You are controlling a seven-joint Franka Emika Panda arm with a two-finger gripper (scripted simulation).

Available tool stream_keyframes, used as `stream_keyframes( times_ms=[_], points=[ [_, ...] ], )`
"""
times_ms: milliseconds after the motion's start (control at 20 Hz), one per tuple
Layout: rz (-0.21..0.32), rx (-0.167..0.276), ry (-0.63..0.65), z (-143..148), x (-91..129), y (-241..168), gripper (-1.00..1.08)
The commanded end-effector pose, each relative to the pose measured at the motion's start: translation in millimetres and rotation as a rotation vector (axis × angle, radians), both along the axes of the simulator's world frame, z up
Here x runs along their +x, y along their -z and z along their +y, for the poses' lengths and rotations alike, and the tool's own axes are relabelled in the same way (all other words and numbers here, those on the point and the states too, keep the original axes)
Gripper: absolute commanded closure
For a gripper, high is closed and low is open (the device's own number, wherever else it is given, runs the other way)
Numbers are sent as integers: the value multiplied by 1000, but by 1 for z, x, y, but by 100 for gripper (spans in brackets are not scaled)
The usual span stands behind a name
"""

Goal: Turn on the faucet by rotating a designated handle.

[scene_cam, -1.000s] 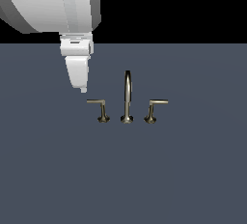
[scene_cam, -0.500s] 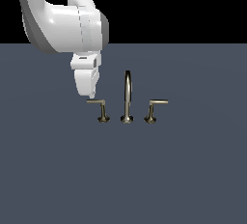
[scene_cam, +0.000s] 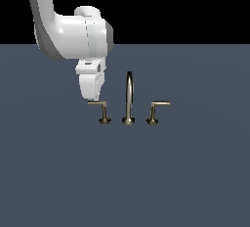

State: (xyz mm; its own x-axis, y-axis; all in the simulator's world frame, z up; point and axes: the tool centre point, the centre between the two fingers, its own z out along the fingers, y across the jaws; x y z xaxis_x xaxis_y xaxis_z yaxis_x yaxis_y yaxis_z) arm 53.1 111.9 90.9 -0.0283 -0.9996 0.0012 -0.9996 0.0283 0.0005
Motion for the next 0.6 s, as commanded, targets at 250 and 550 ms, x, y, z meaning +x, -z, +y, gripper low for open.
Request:
stream_keyframes(
  times_ms=[250, 550],
  points=[
    [0, 0, 2, 6, -9, 0, 108],
    [0, 1, 2, 17, -29, 0, 108]
  ],
)
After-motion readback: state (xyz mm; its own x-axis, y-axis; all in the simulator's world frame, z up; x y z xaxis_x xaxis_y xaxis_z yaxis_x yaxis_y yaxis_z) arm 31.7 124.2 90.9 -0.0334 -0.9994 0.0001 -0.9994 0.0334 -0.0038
